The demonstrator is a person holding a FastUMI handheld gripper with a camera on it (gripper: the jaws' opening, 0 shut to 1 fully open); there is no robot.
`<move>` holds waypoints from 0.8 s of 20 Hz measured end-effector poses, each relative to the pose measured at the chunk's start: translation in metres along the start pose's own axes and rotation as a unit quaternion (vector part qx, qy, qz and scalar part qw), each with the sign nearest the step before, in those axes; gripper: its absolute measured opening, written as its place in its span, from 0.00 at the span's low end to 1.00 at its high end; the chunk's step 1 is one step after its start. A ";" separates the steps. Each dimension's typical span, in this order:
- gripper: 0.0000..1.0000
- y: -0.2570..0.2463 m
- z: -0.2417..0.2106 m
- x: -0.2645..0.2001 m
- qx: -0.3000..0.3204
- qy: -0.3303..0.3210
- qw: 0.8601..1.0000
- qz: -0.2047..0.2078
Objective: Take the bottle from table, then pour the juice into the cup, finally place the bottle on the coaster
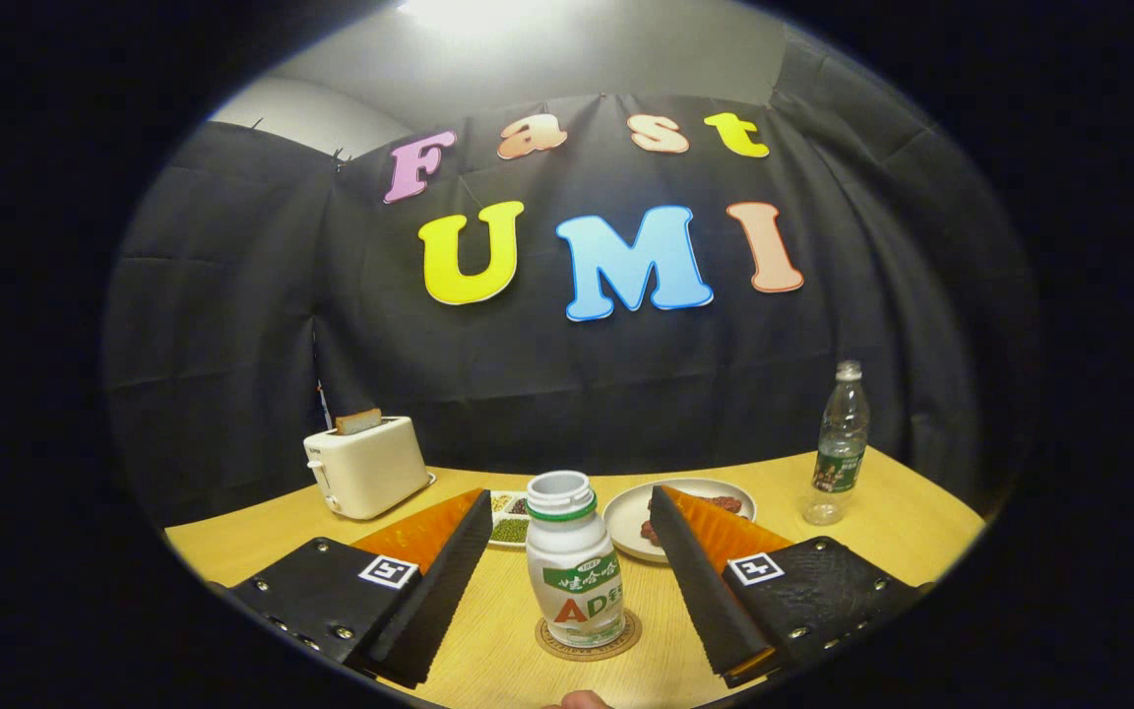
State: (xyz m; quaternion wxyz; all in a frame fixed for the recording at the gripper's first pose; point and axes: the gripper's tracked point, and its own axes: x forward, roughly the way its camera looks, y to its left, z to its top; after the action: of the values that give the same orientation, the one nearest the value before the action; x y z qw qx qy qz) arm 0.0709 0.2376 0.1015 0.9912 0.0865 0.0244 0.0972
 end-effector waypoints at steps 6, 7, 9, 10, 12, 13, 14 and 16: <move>0.99 0.004 0.080 -0.059 -0.012 -0.032 0.999 0.009; 0.99 0.000 0.085 -0.065 -0.017 -0.038 0.999 0.004; 0.99 -0.007 0.089 -0.077 -0.035 -0.048 0.998 -0.005; 0.99 -0.009 0.086 -0.082 -0.037 -0.045 0.998 -0.004; 0.99 -0.020 0.069 -0.096 -0.031 -0.033 0.999 -0.002; 0.99 -0.027 0.062 -0.100 -0.032 -0.030 0.999 -0.004; 0.98 -0.040 0.054 -0.104 -0.042 -0.029 0.999 -0.011; 0.99 -0.064 0.033 -0.115 -0.068 -0.030 0.997 -0.015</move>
State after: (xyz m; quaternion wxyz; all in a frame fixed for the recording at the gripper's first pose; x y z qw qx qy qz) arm -0.0275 0.1480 0.1264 0.9964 0.0213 -0.0103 0.0812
